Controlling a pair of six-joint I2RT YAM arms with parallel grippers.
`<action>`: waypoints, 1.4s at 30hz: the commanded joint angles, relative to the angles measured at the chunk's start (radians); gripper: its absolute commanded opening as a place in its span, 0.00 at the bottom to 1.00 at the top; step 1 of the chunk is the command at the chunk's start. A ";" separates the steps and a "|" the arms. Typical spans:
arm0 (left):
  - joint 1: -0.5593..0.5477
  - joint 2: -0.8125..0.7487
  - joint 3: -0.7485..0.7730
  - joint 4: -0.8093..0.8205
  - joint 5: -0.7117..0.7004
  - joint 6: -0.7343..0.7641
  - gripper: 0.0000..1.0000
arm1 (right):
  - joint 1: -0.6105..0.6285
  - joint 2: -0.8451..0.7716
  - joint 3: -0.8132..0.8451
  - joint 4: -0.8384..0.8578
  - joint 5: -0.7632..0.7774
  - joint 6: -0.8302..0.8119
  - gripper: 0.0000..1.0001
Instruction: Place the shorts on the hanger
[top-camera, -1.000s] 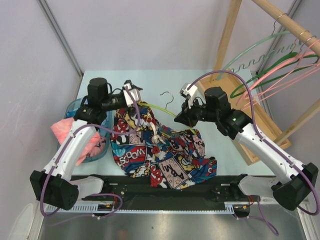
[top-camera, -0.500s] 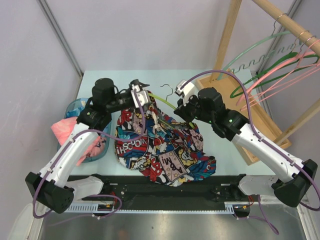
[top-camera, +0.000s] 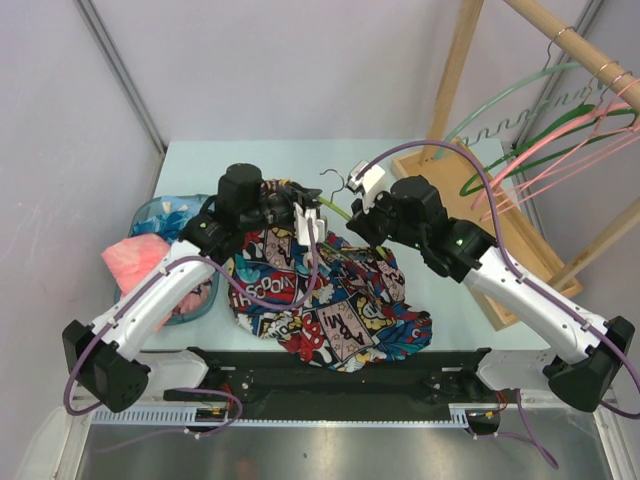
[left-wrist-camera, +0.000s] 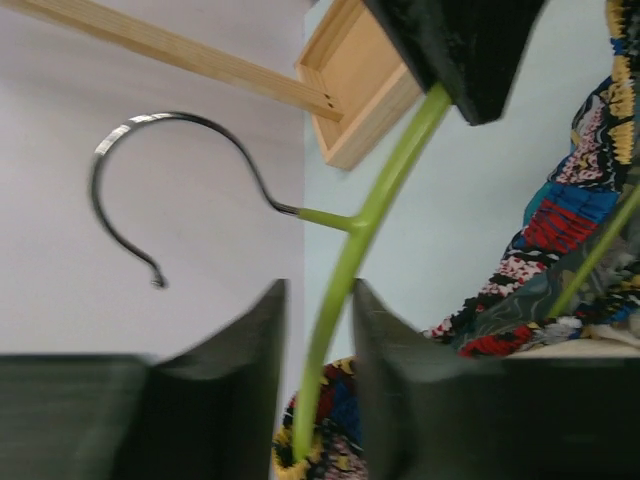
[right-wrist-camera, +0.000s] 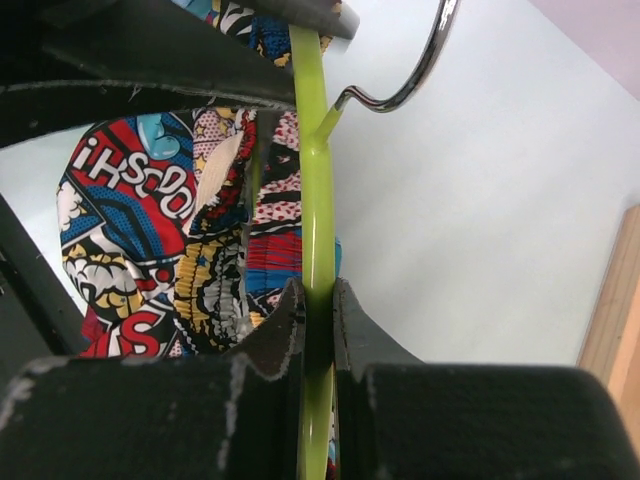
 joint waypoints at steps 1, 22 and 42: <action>-0.007 0.026 -0.008 0.093 -0.037 0.087 0.21 | 0.006 -0.022 0.064 0.064 -0.033 0.040 0.00; 0.131 0.053 -0.182 0.765 0.204 -0.022 0.00 | -0.333 -0.042 0.078 0.072 -0.818 0.460 0.55; 0.102 0.155 -0.108 0.825 0.142 -0.008 0.39 | -0.364 -0.019 0.078 0.299 -0.751 0.747 0.00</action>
